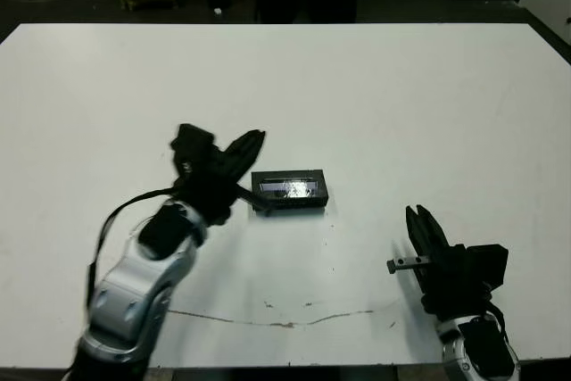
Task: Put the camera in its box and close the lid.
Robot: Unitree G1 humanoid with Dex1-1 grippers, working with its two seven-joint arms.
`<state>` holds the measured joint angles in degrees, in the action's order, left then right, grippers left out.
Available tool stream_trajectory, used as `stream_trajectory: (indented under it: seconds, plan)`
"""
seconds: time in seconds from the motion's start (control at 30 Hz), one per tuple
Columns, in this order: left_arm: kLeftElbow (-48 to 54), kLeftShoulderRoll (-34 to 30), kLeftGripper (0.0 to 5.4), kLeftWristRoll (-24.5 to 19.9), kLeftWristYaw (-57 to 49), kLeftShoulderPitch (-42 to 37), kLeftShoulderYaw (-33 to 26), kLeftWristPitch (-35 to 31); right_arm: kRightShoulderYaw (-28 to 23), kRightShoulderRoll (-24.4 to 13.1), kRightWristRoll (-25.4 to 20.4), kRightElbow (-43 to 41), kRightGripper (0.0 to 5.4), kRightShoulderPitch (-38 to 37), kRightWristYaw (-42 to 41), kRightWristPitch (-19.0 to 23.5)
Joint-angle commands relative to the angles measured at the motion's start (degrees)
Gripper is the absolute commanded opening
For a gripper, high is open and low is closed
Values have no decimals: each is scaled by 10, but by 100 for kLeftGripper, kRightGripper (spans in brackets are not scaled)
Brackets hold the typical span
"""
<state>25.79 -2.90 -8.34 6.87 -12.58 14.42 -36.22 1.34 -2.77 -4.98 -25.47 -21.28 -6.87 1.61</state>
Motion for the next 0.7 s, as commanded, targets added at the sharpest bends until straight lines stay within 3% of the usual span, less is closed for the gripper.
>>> stream_trajectory:
  seconds: [0.03,0.33,0.57,0.7]
  plan:
    - [-64,13,4,21,-9,-9,13,6,2,-1,4,2,0,-7,6,12]
    - [-163,51,4,68,-37,-3,44,34,1,1,-1,7,0,-8,5,5]
    - [-165,57,4,85,-37,28,58,20,1,-1,0,4,0,-10,4,9]
    - [-154,46,4,89,-27,34,52,8,0,-1,0,17,0,-7,1,-9]
